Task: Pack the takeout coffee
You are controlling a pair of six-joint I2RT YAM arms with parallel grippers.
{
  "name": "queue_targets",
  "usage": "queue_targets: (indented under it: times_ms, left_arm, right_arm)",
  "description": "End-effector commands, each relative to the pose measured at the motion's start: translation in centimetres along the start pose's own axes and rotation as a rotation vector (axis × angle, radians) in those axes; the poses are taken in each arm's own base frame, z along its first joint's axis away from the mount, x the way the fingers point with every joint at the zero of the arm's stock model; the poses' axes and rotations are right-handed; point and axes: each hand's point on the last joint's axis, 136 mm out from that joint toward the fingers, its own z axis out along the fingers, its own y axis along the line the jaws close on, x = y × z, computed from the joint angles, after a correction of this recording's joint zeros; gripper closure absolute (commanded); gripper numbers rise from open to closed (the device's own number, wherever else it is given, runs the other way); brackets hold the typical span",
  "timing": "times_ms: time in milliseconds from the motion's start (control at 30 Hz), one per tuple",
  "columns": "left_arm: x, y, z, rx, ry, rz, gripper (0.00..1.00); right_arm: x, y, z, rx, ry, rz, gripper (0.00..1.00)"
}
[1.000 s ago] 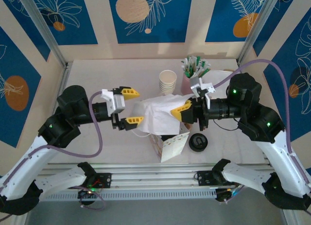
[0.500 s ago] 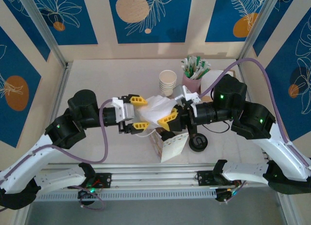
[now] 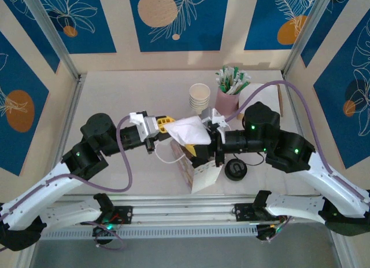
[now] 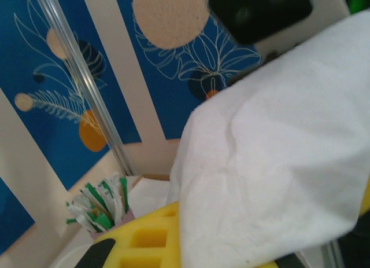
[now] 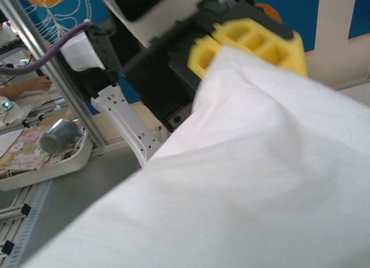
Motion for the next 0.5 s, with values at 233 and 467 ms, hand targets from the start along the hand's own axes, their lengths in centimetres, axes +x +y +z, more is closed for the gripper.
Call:
queue_targets:
  times_ms: [233,467]
  left_arm:
    - [-1.0,3.0,-1.6,-0.211,0.024,0.431,1.0]
    - [-0.8,2.8,-1.7,-0.186,0.063,0.612,1.0]
  right_arm:
    - [-1.5,-1.9,-3.4,0.169,-0.207,0.036,0.02]
    - [-2.0,-2.3,-6.0,0.212,-0.245,0.055,0.0]
